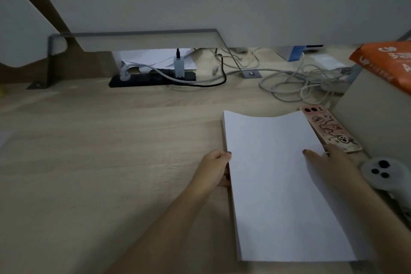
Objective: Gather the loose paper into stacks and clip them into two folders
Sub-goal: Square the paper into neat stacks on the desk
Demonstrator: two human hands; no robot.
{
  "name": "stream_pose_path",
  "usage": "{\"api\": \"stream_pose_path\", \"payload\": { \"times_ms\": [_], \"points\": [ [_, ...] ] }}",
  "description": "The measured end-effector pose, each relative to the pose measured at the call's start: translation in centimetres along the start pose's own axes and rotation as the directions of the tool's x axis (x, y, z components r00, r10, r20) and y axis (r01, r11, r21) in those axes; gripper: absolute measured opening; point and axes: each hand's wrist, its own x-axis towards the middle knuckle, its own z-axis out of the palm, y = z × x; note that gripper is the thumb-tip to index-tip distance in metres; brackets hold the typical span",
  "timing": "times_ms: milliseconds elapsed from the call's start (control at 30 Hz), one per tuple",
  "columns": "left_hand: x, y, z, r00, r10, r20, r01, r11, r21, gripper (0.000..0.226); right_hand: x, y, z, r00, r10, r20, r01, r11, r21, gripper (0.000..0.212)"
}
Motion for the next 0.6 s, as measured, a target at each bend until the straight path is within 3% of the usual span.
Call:
{"api": "stream_pose_path", "payload": {
  "times_ms": [167, 333, 400, 467, 533, 600],
  "points": [
    [0.9, -0.1, 0.7, 1.000, 0.007, -0.024, -0.003, 0.991, 0.131, 0.031, 0.4, 0.2, -0.3, 0.997, -0.069, -0.042, 0.060, 0.981, -0.186, 0.045],
    [1.3, -0.5, 0.6, 0.999, 0.032, -0.031, -0.022, 0.956, 0.292, 0.024, 0.3, 0.8, -0.2, 0.991, -0.129, -0.023, 0.115, 0.941, -0.318, 0.046],
    [0.9, -0.3, 0.7, 0.991, 0.111, -0.074, -0.056, 0.849, 0.526, 0.028, 0.2, 1.1, 0.0, 0.980, -0.177, -0.087, 0.130, 0.910, -0.394, 0.048],
    [0.3, -0.2, 0.9, 0.955, 0.278, -0.102, -0.099, 0.625, 0.774, 0.032, 0.0, 1.2, 0.3, 0.965, -0.222, -0.137, 0.137, 0.878, -0.459, 0.048],
    [-0.2, -0.5, 1.1, 0.908, 0.413, -0.075, -0.123, 0.433, 0.893, 0.032, -0.4, 1.3, 0.4, 0.954, -0.261, -0.148, 0.155, 0.851, -0.501, 0.048],
    [-0.4, -0.8, 1.2, 0.888, 0.458, -0.045, -0.133, 0.348, 0.928, 0.033, -0.6, 1.3, 0.4, 0.942, -0.295, -0.161, 0.172, 0.834, -0.524, 0.046]
  ]
}}
